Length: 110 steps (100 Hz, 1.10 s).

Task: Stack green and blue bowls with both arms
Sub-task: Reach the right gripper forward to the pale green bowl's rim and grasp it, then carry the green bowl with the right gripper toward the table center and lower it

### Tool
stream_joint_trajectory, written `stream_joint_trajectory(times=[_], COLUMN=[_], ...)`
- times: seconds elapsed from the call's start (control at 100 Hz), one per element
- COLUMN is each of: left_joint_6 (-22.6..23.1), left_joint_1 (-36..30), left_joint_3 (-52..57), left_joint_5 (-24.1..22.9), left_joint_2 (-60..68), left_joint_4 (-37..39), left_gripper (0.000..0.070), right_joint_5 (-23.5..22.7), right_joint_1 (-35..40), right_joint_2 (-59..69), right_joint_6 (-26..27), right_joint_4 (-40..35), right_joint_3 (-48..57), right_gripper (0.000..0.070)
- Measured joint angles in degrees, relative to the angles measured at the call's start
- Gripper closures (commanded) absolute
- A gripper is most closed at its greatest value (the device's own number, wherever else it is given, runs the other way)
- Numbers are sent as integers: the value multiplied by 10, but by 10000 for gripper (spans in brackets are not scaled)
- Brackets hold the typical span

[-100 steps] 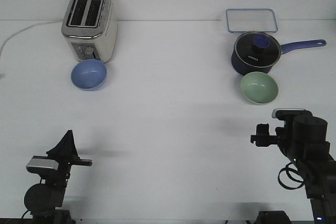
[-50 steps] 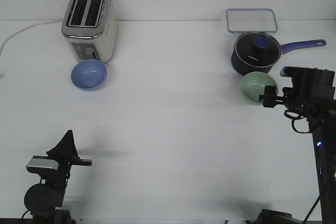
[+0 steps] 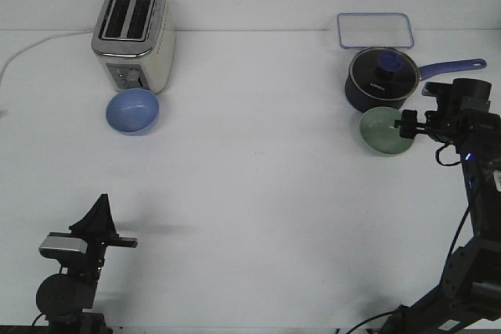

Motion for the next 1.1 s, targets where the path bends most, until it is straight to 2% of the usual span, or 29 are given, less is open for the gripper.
stream_joint_trajectory(times=[0.26, 0.71, 0.78, 0.9, 0.99, 1.1], left_joint_6=[0, 0, 0, 0, 0, 0], left_joint_1=[0, 0, 0, 0, 0, 0], left_joint_3=[0, 0, 0, 0, 0, 0], left_joint_5=[0, 0, 0, 0, 0, 0], left_joint_2=[0, 0, 0, 0, 0, 0], left_joint_4=[0, 0, 0, 0, 0, 0], left_gripper=[689, 689, 689, 689, 689, 689], right_joint_5=[0, -15, -15, -15, -15, -15], right_joint_1=[0, 0, 0, 0, 0, 0], right_joint_2=[30, 89, 92, 92, 92, 92], right_joint_6=[-10, -12, -12, -12, -12, -12], right_joint_4=[38, 29, 28, 28, 27, 14], right_joint_3=[0, 0, 0, 0, 0, 1], right_gripper=[221, 230, 303, 493, 690, 700])
